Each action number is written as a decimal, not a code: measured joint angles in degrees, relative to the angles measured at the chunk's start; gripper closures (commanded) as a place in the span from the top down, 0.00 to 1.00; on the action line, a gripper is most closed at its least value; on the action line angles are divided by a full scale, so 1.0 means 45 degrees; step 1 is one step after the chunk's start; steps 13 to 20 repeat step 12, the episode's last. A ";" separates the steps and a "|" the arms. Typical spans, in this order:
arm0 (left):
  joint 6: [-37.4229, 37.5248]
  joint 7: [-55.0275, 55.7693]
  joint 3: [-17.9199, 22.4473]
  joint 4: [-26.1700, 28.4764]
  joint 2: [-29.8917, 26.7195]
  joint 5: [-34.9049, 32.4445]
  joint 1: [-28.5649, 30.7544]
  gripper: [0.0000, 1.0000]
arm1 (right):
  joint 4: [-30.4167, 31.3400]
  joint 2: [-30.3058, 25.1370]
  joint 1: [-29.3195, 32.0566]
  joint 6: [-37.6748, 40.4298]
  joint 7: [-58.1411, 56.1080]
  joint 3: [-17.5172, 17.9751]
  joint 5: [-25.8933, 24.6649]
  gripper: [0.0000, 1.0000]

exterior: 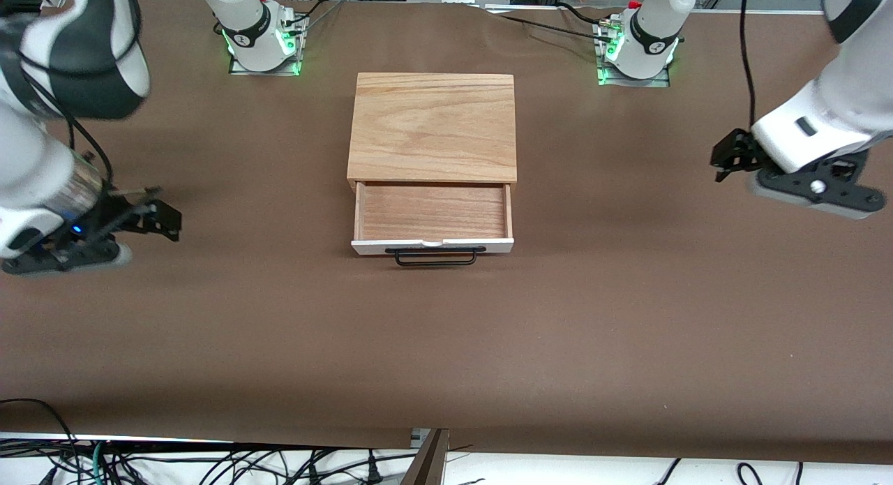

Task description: Pull top drawer with both arms simultaneously

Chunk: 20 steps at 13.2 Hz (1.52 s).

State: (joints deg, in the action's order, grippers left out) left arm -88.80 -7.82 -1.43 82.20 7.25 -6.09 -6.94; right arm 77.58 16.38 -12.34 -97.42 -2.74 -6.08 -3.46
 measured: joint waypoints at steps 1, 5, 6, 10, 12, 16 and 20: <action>-0.0475 0.0030 0.0009 0.0801 -0.0490 0.0364 0.0253 1.00 | 0.0409 -0.0491 0.0117 0.0000 0.0023 0.0088 0.0058 1.00; -0.1228 0.0067 0.0428 0.2249 -0.1093 0.1228 0.0762 1.00 | 0.1525 -0.1216 0.1305 -0.0047 0.0383 0.1182 0.0688 1.00; -0.1235 0.0067 0.0461 0.2274 -0.1095 0.1243 0.0768 1.00 | 0.1711 -0.1275 0.1380 -0.0073 0.0682 0.1287 0.0711 1.00; -0.1236 0.0105 0.0438 0.2275 -0.1096 0.1248 0.0758 1.00 | 0.2592 -0.1851 0.1386 -0.0267 0.0911 0.1419 0.0713 1.00; -0.1237 0.0109 0.0434 0.2275 -0.1097 0.1248 0.0758 1.00 | 0.2587 -0.1820 0.1385 -0.0313 0.0911 0.1458 0.0713 1.00; -0.1237 0.0109 0.0434 0.2275 -0.1097 0.1248 0.0758 1.00 | 0.2587 -0.1820 0.1385 -0.0313 0.0911 0.1458 0.0713 1.00; -0.1237 0.0109 0.0434 0.2275 -0.1097 0.1248 0.0758 1.00 | 0.2587 -0.1820 0.1385 -0.0313 0.0911 0.1458 0.0713 1.00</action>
